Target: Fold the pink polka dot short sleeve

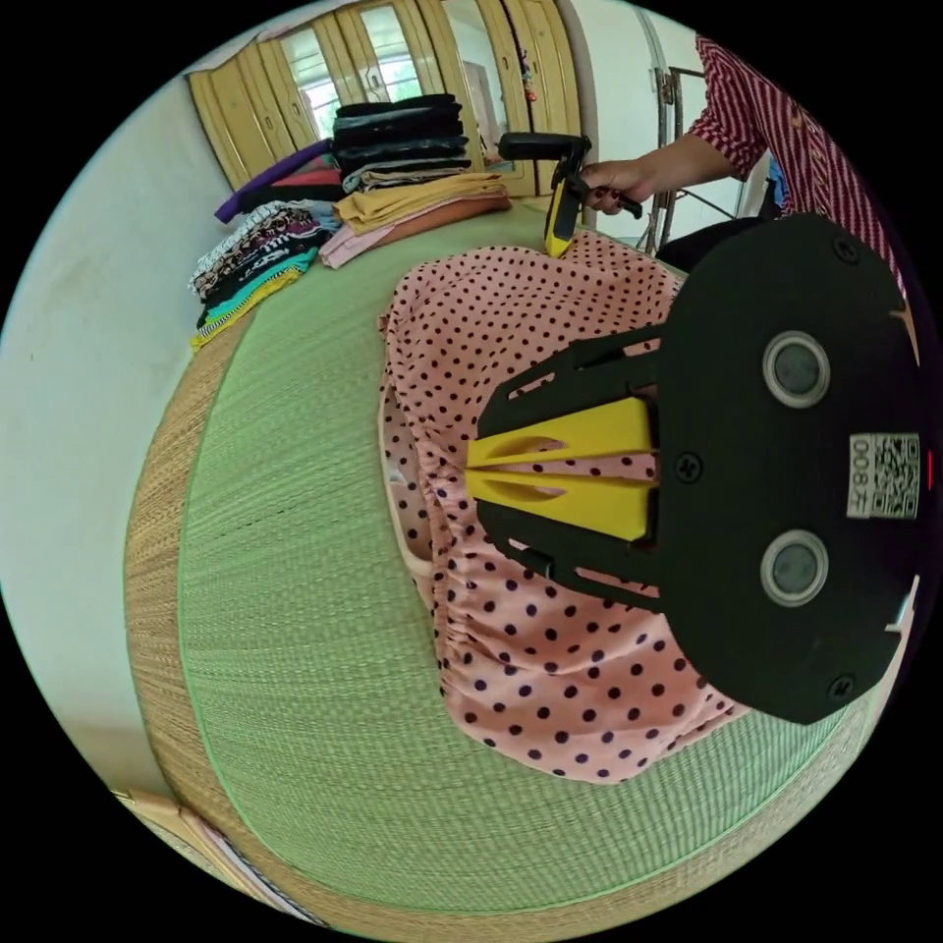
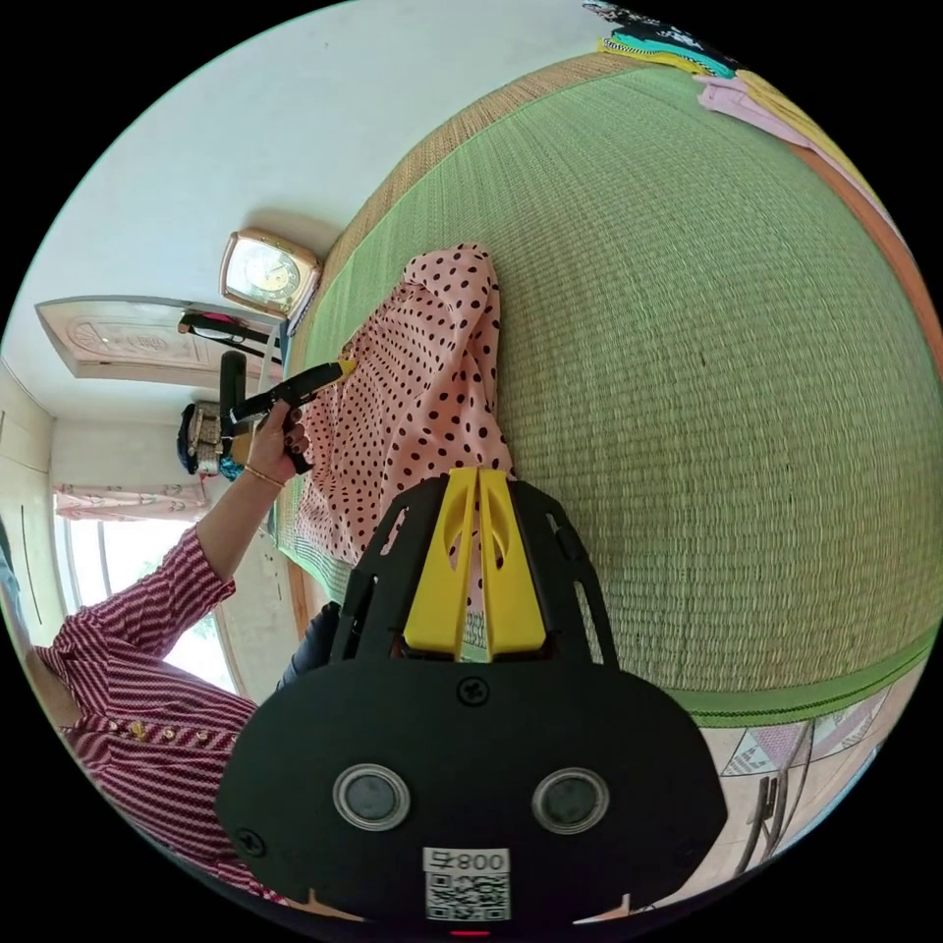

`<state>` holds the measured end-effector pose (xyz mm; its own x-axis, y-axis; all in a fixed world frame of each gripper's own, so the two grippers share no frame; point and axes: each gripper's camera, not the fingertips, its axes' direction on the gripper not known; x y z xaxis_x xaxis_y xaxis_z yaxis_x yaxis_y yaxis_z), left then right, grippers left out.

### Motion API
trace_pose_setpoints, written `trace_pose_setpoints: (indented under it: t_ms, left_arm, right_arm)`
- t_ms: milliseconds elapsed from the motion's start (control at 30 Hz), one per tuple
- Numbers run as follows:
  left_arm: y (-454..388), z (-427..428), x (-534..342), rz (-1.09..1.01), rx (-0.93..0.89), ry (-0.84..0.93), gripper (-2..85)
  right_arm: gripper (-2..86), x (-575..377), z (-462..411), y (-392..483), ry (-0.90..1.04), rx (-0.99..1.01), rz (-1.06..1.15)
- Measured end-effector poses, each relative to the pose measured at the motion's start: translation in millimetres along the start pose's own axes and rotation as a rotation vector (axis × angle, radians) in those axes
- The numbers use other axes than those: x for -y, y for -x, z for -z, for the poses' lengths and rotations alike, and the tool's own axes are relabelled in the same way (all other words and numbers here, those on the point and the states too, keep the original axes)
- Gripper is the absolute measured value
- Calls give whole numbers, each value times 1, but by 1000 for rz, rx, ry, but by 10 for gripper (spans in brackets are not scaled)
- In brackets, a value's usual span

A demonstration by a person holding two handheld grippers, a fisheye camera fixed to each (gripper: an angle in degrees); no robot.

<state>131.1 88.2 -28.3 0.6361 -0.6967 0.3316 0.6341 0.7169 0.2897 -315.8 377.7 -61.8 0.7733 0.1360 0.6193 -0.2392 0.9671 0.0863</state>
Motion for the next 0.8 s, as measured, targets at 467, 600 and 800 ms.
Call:
trace_pose_setpoints:
  t_ms: [467,600,800]
  left_arm:
    - [-142,-31,-101,-317,-405,68,84]
    - [-198,-54,-106,-474,-333,121,99]
    - [-262,-97,-121,-699,-99,216,107]
  right_arm:
    - [79,-62,22,-48,0,111,-72]
    - [53,-61,13,-57,24,141,-81]
    - [14,-56,25,-50,-15,201,-24]
